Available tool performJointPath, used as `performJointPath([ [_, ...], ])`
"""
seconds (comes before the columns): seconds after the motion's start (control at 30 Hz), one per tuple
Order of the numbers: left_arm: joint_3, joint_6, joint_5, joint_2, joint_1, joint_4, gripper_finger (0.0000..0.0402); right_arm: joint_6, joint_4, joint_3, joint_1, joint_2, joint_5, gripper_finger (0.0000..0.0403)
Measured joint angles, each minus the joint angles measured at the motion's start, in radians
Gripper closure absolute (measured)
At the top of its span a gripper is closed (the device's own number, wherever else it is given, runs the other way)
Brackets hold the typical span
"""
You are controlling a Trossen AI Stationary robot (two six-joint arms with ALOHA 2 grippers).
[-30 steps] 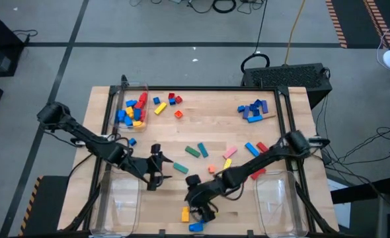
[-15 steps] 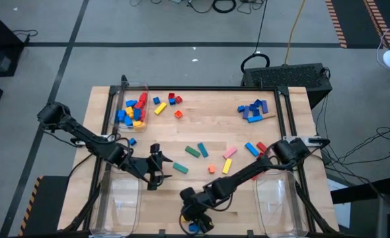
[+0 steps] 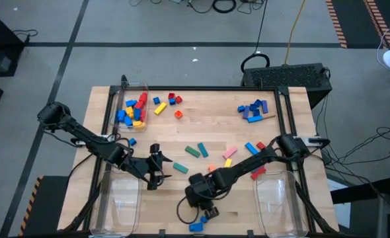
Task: Sort blocks by size
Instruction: Put the yellow one stud game piece into the top left transparent bin
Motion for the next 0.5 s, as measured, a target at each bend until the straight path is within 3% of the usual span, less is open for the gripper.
performJointPath([
  [0.23,0.000,-0.026,-0.049,0.000,0.000,0.008,0.0114,0.061,-0.210,-0.001,-0.003,-0.092,0.229,0.0262],
  [0.33,0.000,-0.026,-0.101,0.000,0.000,0.010,0.0114,0.048,-0.201,-0.001,-0.002,-0.102,0.243,0.0262],
  [0.5,0.000,-0.038,-0.125,0.000,0.000,0.011,0.0114,-0.106,-0.189,0.000,0.010,-0.086,0.234,0.0251],
])
